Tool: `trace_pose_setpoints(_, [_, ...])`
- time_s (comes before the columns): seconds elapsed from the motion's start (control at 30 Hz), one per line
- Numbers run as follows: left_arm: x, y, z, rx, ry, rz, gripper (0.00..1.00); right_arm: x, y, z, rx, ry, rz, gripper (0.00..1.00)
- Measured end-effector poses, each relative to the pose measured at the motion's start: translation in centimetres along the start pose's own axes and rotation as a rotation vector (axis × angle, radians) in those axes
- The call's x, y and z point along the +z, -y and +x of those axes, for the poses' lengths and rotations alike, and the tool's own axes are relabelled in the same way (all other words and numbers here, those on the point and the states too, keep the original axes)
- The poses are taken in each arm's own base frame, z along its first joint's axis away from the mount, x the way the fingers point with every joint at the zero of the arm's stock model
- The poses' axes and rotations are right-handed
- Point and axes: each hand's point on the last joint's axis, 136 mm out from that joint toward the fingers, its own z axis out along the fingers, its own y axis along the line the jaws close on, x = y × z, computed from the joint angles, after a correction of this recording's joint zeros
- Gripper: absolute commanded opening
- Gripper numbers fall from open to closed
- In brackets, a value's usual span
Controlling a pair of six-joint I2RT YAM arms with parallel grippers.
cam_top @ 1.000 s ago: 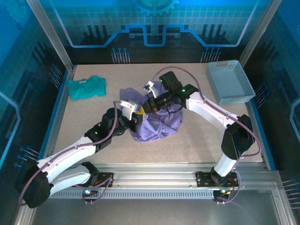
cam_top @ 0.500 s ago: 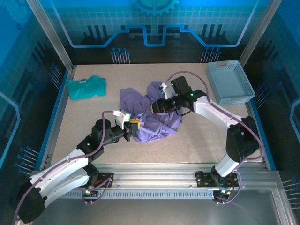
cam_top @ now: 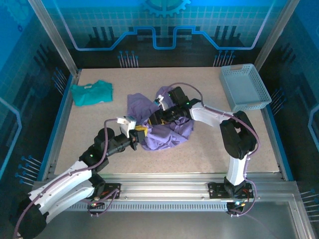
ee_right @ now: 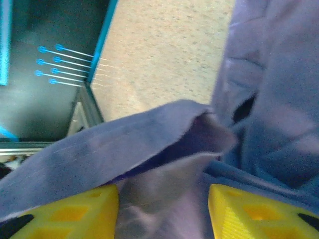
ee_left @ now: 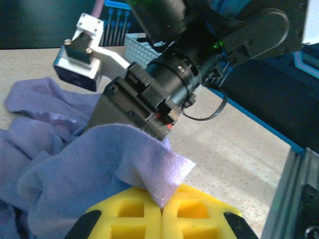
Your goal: Fold the inside-out t-shirt
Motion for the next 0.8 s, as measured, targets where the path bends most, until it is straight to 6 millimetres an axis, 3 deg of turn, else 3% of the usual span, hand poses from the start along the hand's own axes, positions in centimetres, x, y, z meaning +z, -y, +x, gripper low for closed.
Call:
trace_pose_setpoints(0.17, [-0.7, -1.9, 1.0, -0.036, 0.000, -0.086, 0.00, -0.2, -3.2, -2.0, -0.050, 0.041, -0.117, 0.24])
trace_pose_setpoints(0.3, [-1.1, -3.0, 1.0, -0.061, 0.012, -0.134, 0.00, -0.2, -4.5, -2.5, -0.069, 0.053, -0.170, 0.00])
trace_pose_setpoints(0.43, [-1.3, -3.3, 0.8, -0.063, 0.021, -0.146, 0.00, -0.8, -4.4, -2.5, -0.079, 0.083, -0.166, 0.00])
trace_pose_setpoints(0.57, [-1.2, -2.9, 0.7, -0.062, 0.024, -0.121, 0.00, -2.8, -3.8, -3.0, -0.107, 0.149, -0.074, 0.02])
trace_pose_setpoints(0.67, [-1.1, -1.9, 0.0, -0.059, 0.050, -0.060, 0.00, -4.8, -3.7, -3.5, -0.160, 0.206, 0.033, 0.27])
trace_pose_setpoints(0.8, [-0.8, -1.1, -1.0, -0.078, 0.084, -0.012, 0.00, -6.1, -3.1, -3.0, -0.208, 0.228, 0.147, 0.41])
